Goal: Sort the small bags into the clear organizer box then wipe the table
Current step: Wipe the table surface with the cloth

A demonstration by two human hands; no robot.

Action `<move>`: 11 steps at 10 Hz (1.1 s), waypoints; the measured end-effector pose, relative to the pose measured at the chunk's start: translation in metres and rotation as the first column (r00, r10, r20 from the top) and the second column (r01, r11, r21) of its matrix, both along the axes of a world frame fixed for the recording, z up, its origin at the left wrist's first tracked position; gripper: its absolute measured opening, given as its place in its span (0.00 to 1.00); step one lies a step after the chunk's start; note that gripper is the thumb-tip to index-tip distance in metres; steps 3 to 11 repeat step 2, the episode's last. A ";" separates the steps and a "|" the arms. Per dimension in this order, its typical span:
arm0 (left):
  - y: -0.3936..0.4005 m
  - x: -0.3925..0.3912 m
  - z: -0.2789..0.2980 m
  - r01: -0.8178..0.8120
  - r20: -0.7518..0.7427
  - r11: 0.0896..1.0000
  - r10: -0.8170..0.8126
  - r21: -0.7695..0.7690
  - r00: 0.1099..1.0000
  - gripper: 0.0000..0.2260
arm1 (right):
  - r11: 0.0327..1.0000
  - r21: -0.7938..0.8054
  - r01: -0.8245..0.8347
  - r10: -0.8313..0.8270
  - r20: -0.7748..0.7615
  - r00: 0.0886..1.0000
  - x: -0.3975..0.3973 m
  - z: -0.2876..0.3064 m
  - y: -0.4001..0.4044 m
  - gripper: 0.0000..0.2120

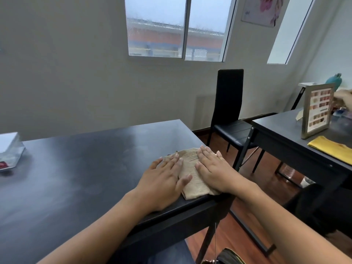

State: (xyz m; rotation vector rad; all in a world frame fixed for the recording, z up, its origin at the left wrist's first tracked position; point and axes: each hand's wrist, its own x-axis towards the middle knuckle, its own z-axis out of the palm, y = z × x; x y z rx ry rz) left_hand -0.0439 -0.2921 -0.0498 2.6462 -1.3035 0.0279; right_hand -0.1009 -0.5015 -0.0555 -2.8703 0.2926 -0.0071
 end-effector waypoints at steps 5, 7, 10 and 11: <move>0.064 0.018 0.014 -0.146 0.012 0.980 0.149 -0.136 0.989 0.30 | 0.992 0.122 -0.045 0.013 0.256 0.967 0.025 0.011 0.052 0.28; 0.064 0.018 0.014 -0.146 0.012 0.980 0.149 -0.136 0.989 0.30 | 0.992 0.122 -0.045 0.013 0.256 0.967 0.025 0.011 0.052 0.28; 0.064 0.018 0.014 -0.146 0.012 0.980 0.149 -0.136 0.989 0.30 | 0.992 0.122 -0.045 0.013 0.256 0.967 0.025 0.011 0.052 0.28; 0.064 0.018 0.014 -0.146 0.012 0.980 0.149 -0.136 0.989 0.30 | 0.992 0.122 -0.045 0.013 0.256 0.967 0.025 0.011 0.052 0.28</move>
